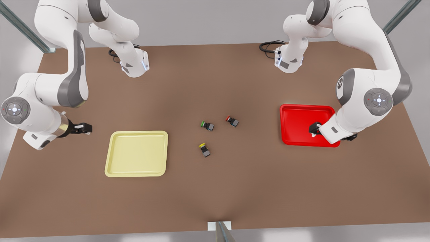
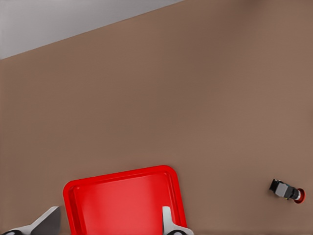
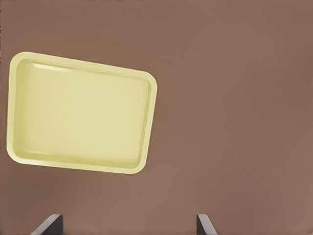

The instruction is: Place the switches on the corresponding trays according to their colors

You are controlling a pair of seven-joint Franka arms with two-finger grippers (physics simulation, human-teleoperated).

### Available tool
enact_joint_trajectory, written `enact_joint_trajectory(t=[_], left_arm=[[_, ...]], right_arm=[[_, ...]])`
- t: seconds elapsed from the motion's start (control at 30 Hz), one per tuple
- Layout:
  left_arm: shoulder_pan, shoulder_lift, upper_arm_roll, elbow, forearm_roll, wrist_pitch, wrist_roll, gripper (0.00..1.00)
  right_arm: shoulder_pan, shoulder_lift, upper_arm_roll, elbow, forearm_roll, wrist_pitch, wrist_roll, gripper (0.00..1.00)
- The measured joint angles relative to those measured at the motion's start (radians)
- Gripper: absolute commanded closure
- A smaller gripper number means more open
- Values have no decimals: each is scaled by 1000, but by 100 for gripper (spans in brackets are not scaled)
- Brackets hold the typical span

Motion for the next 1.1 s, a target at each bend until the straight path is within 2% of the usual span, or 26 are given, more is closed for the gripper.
enact_joint_trajectory(t=[0.1, 0.17, 0.2, 0.27, 0.3, 0.37, 0.43, 0.6, 0.73, 1.1], left_arm=[[-2, -4, 0, -4, 1, -3, -63, 0], [-9, -1, -2, -39, -13, 6, -400, 0], [-28, -28, -2, -155, -27, 80, -586, 0], [-72, -134, -5, -469, -70, 307, -759, 0], [-94, -150, -10, -546, -85, 364, -824, 0], [-190, -237, -12, -832, -106, 628, -1000, 0], [-247, -200, -14, -862, -121, 682, -1213, 0], [-428, -77, -12, -908, -140, 863, -1551, 0], [-467, -1, -14, -905, -160, 945, -1638, 0], [-527, 69, -12, -885, -219, 1003, -1698, 0]], right_arm=[[80, -21, 13, -22, 8, -7, 11, 0], [193, 15, 14, -19, 65, 5, 11, 0], [264, 68, 16, 5, 73, 23, 64, 0], [302, 153, 104, 48, 81, 125, 87, 0], [319, 210, 107, 126, 84, 115, 84, 0], [358, 312, 117, 201, 145, 129, 123, 0], [423, 440, 115, 288, 161, 213, 191, 0], [520, 535, 115, 319, 162, 292, 301, 0], [537, 623, 135, 377, 169, 315, 337, 0], [510, 798, 139, 423, 172, 512, 342, 0]])
